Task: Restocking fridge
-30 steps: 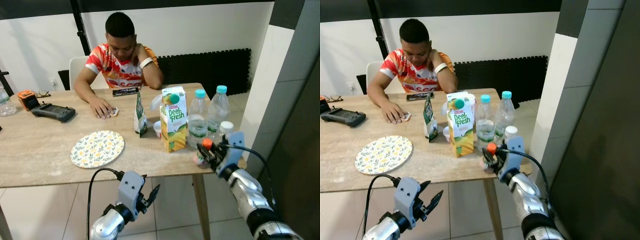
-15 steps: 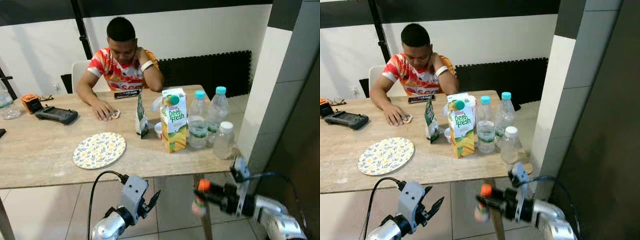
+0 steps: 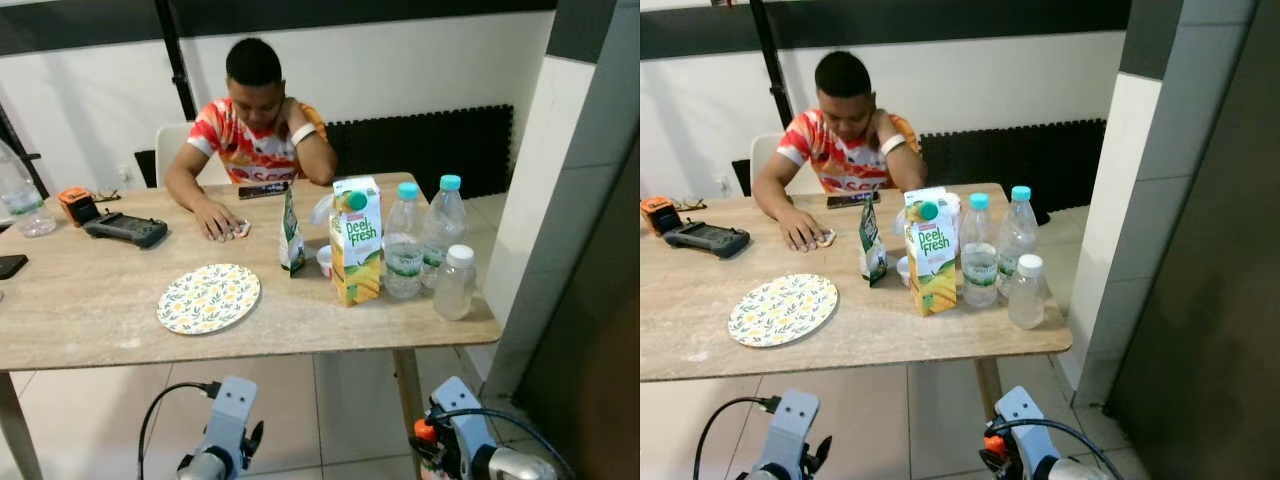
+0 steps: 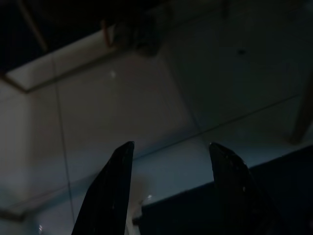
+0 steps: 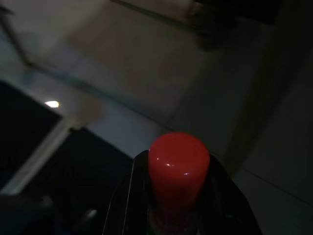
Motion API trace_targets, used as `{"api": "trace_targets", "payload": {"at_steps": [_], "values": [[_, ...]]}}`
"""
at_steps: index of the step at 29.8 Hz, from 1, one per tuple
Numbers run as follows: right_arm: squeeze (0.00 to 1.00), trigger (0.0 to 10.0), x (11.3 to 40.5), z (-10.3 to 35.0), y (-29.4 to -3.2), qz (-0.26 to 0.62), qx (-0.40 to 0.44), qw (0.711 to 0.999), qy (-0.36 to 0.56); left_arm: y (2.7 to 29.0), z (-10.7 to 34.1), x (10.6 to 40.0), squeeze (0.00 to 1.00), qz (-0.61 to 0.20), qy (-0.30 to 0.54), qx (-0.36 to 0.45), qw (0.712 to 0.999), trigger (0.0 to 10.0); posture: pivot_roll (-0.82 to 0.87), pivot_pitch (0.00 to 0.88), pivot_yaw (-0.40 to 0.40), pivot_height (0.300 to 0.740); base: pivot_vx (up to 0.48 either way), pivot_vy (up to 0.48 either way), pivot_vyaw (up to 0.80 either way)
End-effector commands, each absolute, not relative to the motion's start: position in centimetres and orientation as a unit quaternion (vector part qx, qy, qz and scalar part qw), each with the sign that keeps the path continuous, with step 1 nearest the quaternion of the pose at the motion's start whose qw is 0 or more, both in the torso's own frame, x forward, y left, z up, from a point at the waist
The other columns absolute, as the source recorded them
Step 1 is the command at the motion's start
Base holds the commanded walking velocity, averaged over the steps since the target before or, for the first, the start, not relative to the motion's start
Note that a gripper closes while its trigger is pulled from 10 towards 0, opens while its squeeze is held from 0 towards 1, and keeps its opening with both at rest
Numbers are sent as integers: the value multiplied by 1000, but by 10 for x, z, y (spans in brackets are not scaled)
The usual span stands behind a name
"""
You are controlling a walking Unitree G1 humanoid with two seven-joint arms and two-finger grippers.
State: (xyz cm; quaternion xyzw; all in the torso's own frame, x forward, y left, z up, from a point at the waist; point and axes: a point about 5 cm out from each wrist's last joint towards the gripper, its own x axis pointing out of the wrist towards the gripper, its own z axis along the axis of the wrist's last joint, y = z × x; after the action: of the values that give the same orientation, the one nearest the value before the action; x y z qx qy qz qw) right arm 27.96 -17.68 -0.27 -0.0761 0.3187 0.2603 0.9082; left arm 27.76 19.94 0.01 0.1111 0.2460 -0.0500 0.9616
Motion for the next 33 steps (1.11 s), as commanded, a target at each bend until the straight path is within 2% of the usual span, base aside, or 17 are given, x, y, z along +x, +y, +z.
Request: {"api": "trace_targets", "payload": {"at_steps": [1, 5, 6, 7, 8, 9, 10, 16, 18, 19, 21, 28, 33], "values": [[0, 0, 277, -8, -179, 226, -91, 916, 318, 200, -12, 270, 0, -38, 281, 105, 953, 10000, -105, 67, 37, 740, 0, 0, 0], [0, 0, 267, -21, -181, 176, -99, 920, 337, 194, -25, 261, 0, -63, 320, 152, 933, 10000, -99, 63, 25, 740, 0, 0, 0], [0, 0, 262, -27, -181, 167, -102, 918, 346, 194, -28, 258, 0, -80, 321, 196, 923, 10000, -97, 62, 19, 740, 0, 0, 0], [0, 667, 258, -31, -181, 160, -103, 917, 352, 194, -29, 257, 0, -99, 316, 257, 908, 10000, -96, 62, 11, 740, 0, 0, 0], [0, 667, 256, -34, -181, 152, -106, 916, 354, 194, -30, 257, 0, -110, 311, 299, 895, 10000, -94, 62, 8, 740, 0, 0, 0], [0, 667, 256, -34, -181, 152, -106, 916, 354, 194, -30, 257, 0, -110, 311, 299, 895, 10000, -94, 62, 8, 740, 0, 0, 0], [0, 10000, 251, -38, -183, 127, -105, 916, 365, 193, -29, 258, 0, -128, 299, 329, 887, 10000, -86, 61, -4, 740, 0, 0, 0], [0, 10000, 248, -42, -186, 92, -80, 921, 369, 196, -25, 263, 0, -78, 299, 253, 917, 10000, -47, 65, -49, 740, 0, 0, 0], [0, 10000, 244, -45, -189, 79, -76, 919, 378, 196, -26, 263, 0, -54, 299, 186, 934, 10000, -18, 63, -60, 740, 0, 0, 0], [0, 10000, 244, -45, -189, 79, -76, 919, 378, 196, -26, 263, 0, -54, 299, 186, 934, 10000, -18, 63, -60, 740, 0, 0, 0], [0, 10000, 241, -48, -190, 63, -59, 920, 382, 193, -30, 258, 0, -39, 307, 123, 943, 10000, -16, 56, -51, 740, 0, 0, 0], [0, 10000, 238, -50, -190, 32, -17, 925, 377, 195, -57, 225, 0, -62, 386, 150, 908, 10000, -29, 52, -12, 740, 0, 0, 0], [0, 10000, 233, -54, -190, 19, -18, 921, 389, 203, -51, 230, 0, 0, 364, 92, 927, 10000, -40, 54, 10, 740, 0, 0, 0]]}}
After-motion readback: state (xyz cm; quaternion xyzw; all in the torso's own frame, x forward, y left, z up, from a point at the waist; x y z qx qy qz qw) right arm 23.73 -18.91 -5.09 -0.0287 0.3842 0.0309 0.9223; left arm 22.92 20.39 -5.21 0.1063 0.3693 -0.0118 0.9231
